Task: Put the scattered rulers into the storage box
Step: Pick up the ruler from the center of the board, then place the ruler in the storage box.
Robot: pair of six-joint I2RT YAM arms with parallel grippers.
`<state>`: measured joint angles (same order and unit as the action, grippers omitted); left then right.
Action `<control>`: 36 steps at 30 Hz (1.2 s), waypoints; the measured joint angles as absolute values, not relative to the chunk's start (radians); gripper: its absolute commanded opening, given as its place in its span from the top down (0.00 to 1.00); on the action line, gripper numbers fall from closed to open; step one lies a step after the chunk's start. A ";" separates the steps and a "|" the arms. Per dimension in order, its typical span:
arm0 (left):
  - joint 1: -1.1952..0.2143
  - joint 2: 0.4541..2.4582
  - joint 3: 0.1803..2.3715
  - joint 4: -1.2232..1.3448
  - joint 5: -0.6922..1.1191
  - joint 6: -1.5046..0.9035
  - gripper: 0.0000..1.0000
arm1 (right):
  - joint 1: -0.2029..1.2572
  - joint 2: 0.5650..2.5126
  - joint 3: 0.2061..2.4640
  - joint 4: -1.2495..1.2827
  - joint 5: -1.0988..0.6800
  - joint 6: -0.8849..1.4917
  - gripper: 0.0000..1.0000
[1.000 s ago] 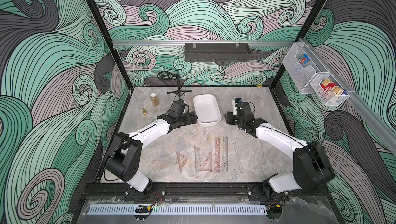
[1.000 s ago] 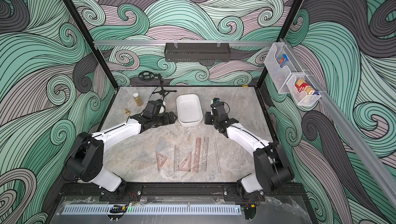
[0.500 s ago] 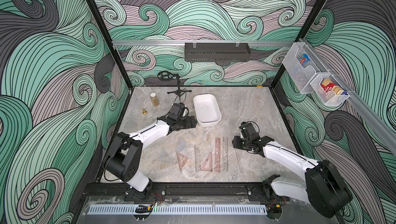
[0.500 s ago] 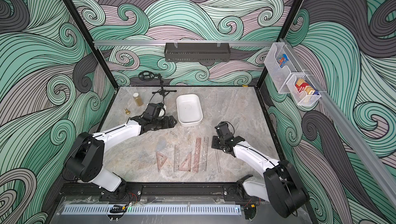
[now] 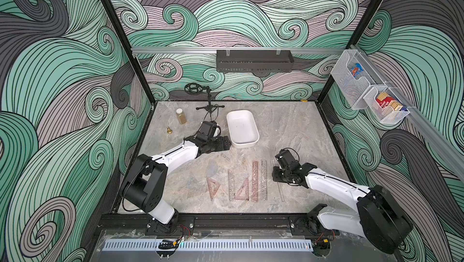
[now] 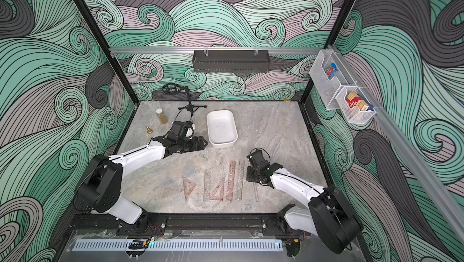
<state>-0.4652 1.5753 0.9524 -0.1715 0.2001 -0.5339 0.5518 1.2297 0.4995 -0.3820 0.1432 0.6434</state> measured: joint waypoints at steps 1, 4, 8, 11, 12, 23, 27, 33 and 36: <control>-0.465 1.576 0.952 -0.172 0.200 -0.534 0.10 | 0.555 1.232 0.497 -0.382 0.147 0.649 0.67; -0.465 1.576 0.952 -0.171 0.204 -0.534 0.10 | 0.559 1.232 0.494 -0.388 0.155 0.665 0.75; -0.465 1.576 0.952 -0.171 0.207 -0.533 0.10 | 0.560 1.232 0.494 -0.387 0.169 0.677 0.84; -0.465 1.576 0.952 -0.171 0.207 -0.534 0.10 | 0.561 1.232 0.493 -0.385 0.180 0.683 0.89; -0.464 1.576 0.952 -0.171 0.207 -0.534 0.10 | 0.561 1.232 0.493 -0.384 0.183 0.685 0.89; -0.443 1.578 0.952 -0.171 0.215 -0.534 0.10 | 0.515 1.233 0.509 -0.385 0.191 0.663 0.97; -0.440 1.583 0.952 -0.172 0.218 -0.534 0.10 | 0.458 1.255 0.599 -0.395 0.189 0.617 0.99; -0.439 1.589 0.953 -0.172 0.221 -0.535 0.10 | 0.409 1.428 0.935 -0.375 0.183 0.514 1.00; -0.439 1.596 0.953 -0.172 0.220 -0.535 0.10 | 0.410 1.563 1.133 -0.349 0.168 0.471 1.00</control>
